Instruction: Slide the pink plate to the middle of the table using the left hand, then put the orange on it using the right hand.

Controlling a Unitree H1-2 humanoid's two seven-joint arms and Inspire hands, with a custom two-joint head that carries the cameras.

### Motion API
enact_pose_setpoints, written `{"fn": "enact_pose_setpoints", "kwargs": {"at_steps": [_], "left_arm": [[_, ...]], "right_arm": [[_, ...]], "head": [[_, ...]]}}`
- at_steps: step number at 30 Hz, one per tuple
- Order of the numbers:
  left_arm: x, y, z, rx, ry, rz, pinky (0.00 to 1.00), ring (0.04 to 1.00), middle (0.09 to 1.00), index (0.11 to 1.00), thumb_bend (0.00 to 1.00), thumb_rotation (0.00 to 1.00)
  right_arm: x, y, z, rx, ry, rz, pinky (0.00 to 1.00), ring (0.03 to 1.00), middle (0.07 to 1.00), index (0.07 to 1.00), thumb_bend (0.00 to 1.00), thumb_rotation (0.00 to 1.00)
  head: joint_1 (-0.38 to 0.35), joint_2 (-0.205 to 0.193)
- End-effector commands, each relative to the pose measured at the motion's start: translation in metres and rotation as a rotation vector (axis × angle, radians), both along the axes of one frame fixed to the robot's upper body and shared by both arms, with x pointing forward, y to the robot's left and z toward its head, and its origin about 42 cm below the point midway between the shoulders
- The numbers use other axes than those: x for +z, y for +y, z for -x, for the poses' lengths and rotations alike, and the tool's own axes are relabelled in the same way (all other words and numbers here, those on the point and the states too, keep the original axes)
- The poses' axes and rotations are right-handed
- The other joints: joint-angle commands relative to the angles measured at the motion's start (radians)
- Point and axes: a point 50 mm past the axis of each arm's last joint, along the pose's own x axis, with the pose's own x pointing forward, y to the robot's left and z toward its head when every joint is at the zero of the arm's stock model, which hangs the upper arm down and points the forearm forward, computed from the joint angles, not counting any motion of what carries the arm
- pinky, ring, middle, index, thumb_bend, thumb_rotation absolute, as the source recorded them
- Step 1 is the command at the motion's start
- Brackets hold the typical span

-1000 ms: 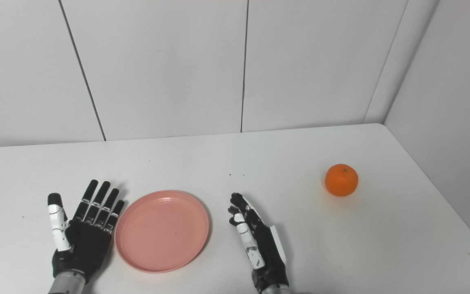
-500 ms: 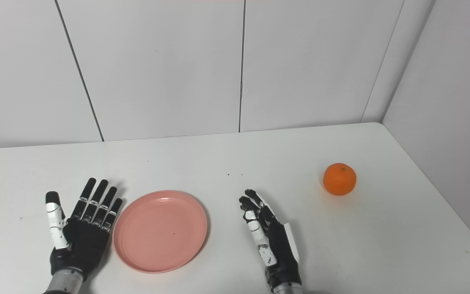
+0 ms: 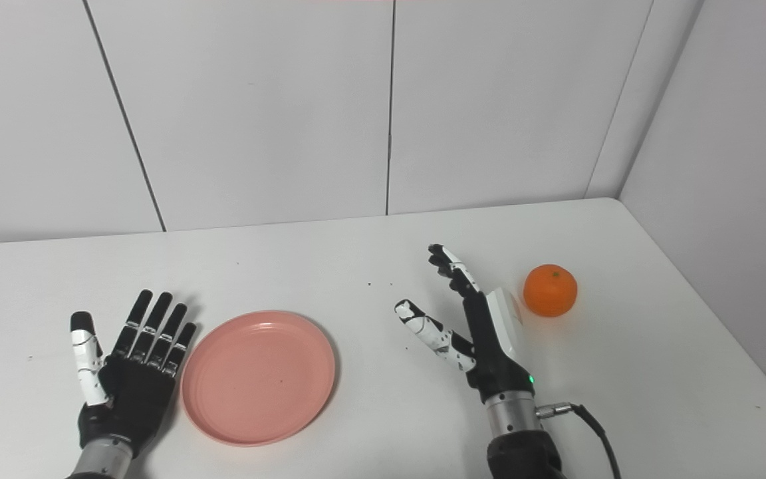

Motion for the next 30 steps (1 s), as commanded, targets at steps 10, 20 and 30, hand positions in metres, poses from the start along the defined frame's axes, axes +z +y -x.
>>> {"fn": "enact_pose_setpoints", "kwargs": {"at_steps": [10, 20, 30], "left_arm": [[-0.011, 0.009, -0.002, 0.0, 0.066, -0.018, 1.0, 0.911, 0.855, 0.851, 0.75, 0.65], [-0.009, 0.003, 0.001, -0.013, 0.069, -0.029, 1.0, 0.917, 0.851, 0.85, 0.76, 0.66], [-0.013, -0.001, 0.003, -0.016, 0.072, -0.02, 1.0, 0.925, 0.85, 0.851, 0.75, 0.66]], "right_arm": [[0.047, -0.02, -0.022, -0.116, -0.111, 0.268, 0.69, 0.794, 0.817, 0.801, 0.79, 0.88], [0.064, -0.036, -0.034, -0.166, -0.145, 0.459, 0.82, 0.79, 0.783, 0.763, 0.8, 0.91], [0.079, -0.06, -0.054, -0.22, -0.122, 0.609, 0.83, 0.789, 0.784, 0.774, 0.82, 0.89]], "head": [[0.002, -0.004], [0.001, 0.0], [0.004, -0.003]]}}
